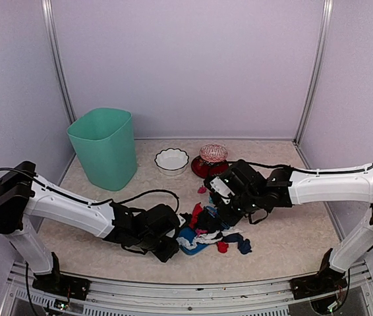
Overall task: Sweep away the paper scraps from the table
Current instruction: Sweep the paper scraps into the dustpan.
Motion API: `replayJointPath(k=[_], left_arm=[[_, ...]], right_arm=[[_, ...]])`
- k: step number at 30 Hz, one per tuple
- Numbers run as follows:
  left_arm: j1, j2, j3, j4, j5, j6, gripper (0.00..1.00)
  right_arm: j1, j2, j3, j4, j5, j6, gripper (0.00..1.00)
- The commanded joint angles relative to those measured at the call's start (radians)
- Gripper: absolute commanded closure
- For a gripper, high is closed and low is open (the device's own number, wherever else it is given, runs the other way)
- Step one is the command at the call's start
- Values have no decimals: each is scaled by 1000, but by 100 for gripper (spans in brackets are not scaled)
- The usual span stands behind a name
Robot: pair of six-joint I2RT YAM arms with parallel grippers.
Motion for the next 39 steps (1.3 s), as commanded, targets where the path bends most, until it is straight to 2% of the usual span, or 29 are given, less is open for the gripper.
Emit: replayJointPath(k=[1,12,21,30,39], left_arm=[[15,50,-33,9,-1,-43,100],[15,33,-84,129,-56,-65,100],[17,50,-97,200,-68,-68,100],[16,12,-127,221,-87,-78,100],[16,-26,-147,249,-118,-74,100]], right_arm=[[31,25,21,-30,-74,3,100],[49,-10,71,-68,-17,3,100],[49,-52,77,-48,-59,3,100],[49,-70,102,-107,181,67,100],[46,-193,84,-95,302,93,100]])
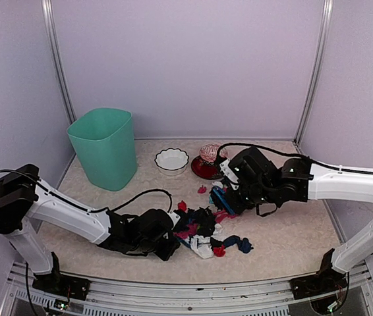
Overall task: Sweep away the paper scraps from the table
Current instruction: Sweep the paper scraps into the dustpan, then dump the paper scraps in the dustpan into the trash bin.
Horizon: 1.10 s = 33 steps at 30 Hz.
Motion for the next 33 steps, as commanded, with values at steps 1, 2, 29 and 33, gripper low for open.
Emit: replayJointPath(k=[1,2,29,33], left_arm=[[12,-21,-18,-24,-37,-11,100],[12,-22,-17,-21,-37,-10,100],[14,-144,-25,-17,-80,7,100],[16,-171,-22,-29,-89,8,100]], right_arm=[[7,-101,6,11,99,37,100],[5,-119,1,16,109,43,100],[-125,-413,-227,48,124,245,100],[-132,-430,-241,49,119,258,100]])
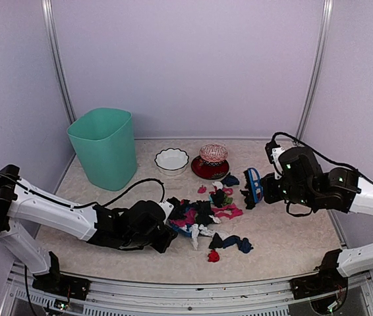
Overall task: Sweep away the paper scraps from the table
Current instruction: Dump the paper scraps in the dustpan into the trash bin.
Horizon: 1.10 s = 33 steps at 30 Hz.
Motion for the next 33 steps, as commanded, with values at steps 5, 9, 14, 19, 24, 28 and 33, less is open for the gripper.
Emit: replayJointPath(k=[5,9,14,19,24,28,33], left_arm=[[10,-68,-1,-27,-30,1,100],[18,-96,5,-43,-32,0,100],[26,-128,23,-80,-40,1,100],[42,-166,32,-110,-45,3,100],[62,-198,50,-153,-44,7,100],[82,-225,72,-189,-38,13,100],[111,-251,100,-239,-29,18,100]], right_arm=[[-20,-51,-36,16,-5,45,100],[-25,-68,-47,15,-6,52,100],[-33,-87,-61,13,-5,56,100],[-40,-94,-72,15,-8,55,100],[-44,-92,-80,25,-14,53,100],[-46,-89,-84,32,-18,50,100],[-50,-85,-85,36,-22,45,100]])
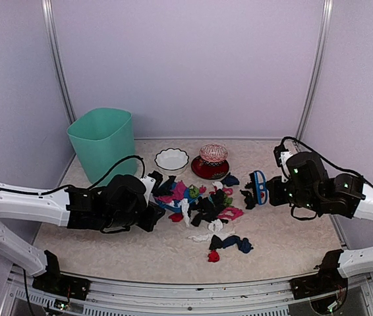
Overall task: Sweep away the paper scraps from the table
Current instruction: Dump the paper scraps in the dustpan into the trash bin.
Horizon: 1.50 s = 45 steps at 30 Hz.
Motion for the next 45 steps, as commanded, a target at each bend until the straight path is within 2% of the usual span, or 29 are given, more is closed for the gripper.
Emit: replayJointPath(k=[1,25,45], left_arm=[[26,-38,48,-59,2,15,100],[138,-80,128,-161,42,23,100],[285,-61,424,-330,45,109,100]], right_arm=[[-15,-9,-9,25,-7,-5,100],[-29,19,-14,47,-37,-12,100],[-38,40,-15,73,-47,-30,100]])
